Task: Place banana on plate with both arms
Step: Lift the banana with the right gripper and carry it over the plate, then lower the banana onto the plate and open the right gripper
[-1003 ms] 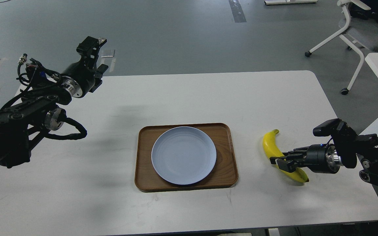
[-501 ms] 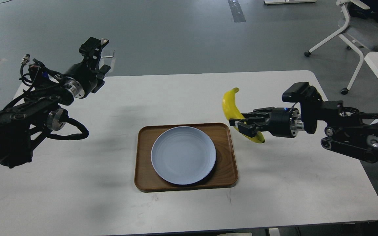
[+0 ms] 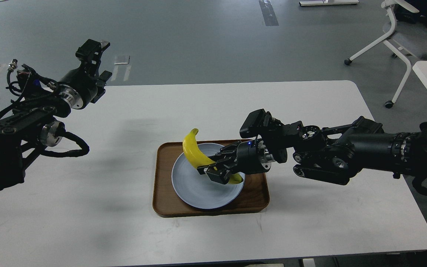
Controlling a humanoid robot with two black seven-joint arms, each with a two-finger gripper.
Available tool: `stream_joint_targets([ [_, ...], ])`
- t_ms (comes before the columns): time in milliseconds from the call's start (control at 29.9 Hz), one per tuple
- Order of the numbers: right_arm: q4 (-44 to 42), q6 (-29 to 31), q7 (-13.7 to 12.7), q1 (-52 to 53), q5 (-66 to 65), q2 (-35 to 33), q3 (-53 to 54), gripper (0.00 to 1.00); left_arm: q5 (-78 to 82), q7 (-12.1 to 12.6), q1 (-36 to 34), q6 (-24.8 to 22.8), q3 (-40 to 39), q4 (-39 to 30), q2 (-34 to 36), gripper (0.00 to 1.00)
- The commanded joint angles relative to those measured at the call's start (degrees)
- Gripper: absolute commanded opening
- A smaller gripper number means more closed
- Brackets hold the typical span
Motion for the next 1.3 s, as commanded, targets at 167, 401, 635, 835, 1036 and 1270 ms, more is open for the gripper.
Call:
stream_joint_targets([
  [167,-0.7,0.3,0.0,-1.9,1.7,1.2,-0.5,0.00,0.0,-0.4,0.6,-0.1,-0.2,-0.1,0.8,0.98],
  [401,-0.7,-0.4,0.0,-2.3,1.9,1.1,-0.1,0.45,0.0,-0.5,0.9,0.0,-0.2,-0.2,0.8,0.98],
  [635,-0.5,-0.3,0.0,-2.2,8.7,0.6,0.1,0.94,0.0,-0.4,0.9,-0.1,-0.1,-0.2,1.1,0.98],
  [835,-0.5,-0.1,0.0,-2.2,9.1,-0.1,0.0,0.97,0.0,-0.4,1.0,-0.1,-0.1,-0.2,1.0,0.98],
  [1036,-0.9,-0.4,0.0,-1.3,10.0,-3.0,3.4,0.99,0.0,-0.4,1.0,0.0,-0.1,-0.2,0.8,0.98],
  [1270,-5.3,-0.4,0.0,-2.4,22.7,-6.0,13.0,0.98,0.0,-0.5,0.9,0.1,-0.1,-0.3,0.3,0.98],
])
